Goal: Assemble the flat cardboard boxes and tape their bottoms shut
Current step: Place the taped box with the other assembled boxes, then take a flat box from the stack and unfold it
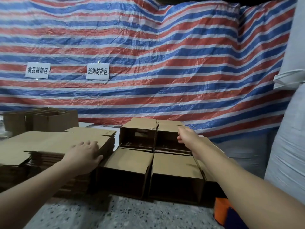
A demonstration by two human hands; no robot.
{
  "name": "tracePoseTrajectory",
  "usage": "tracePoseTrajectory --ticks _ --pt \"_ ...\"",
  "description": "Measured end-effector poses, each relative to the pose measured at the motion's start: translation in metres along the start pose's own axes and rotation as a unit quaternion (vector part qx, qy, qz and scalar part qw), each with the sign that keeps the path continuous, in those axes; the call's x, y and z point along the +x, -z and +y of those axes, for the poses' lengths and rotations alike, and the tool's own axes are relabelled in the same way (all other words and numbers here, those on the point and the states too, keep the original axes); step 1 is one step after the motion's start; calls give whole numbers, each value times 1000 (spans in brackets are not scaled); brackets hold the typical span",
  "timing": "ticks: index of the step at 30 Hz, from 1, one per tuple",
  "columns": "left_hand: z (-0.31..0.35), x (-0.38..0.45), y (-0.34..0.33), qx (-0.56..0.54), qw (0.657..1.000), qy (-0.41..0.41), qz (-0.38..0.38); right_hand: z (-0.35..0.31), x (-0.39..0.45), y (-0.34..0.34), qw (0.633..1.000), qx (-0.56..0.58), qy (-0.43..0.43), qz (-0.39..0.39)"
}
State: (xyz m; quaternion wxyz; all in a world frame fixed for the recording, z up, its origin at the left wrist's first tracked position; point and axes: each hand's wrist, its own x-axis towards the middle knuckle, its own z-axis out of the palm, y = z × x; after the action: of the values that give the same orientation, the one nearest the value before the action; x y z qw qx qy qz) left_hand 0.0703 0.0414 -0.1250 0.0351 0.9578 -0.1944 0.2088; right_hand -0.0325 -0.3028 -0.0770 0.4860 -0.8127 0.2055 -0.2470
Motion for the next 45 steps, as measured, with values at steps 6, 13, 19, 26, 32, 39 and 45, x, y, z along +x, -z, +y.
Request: tracePoseTrajectory --ticks 6,13,19,26,32,39,45 --pt "0 -24 15 -46 993 -64 83 -3 -13 -5 1000 17 -9 -8" --pt "16 -54 68 -82 921 -125 359 -16 -22 -16 996 77 9 -45" --pt "50 -79 126 -207 840 -149 478 -43 -41 -25 974 197 59 -98" --pt "86 -76 159 -585 735 -120 321 -75 -67 5 956 244 157 -45" --pt "102 -57 165 -708 676 -18 205 -69 -73 71 958 235 156 -47" --pt "119 -48 155 -697 694 -48 174 -40 -101 122 954 229 130 -140" --pt "131 -51 126 -590 777 13 220 -24 -129 114 957 251 99 -104"
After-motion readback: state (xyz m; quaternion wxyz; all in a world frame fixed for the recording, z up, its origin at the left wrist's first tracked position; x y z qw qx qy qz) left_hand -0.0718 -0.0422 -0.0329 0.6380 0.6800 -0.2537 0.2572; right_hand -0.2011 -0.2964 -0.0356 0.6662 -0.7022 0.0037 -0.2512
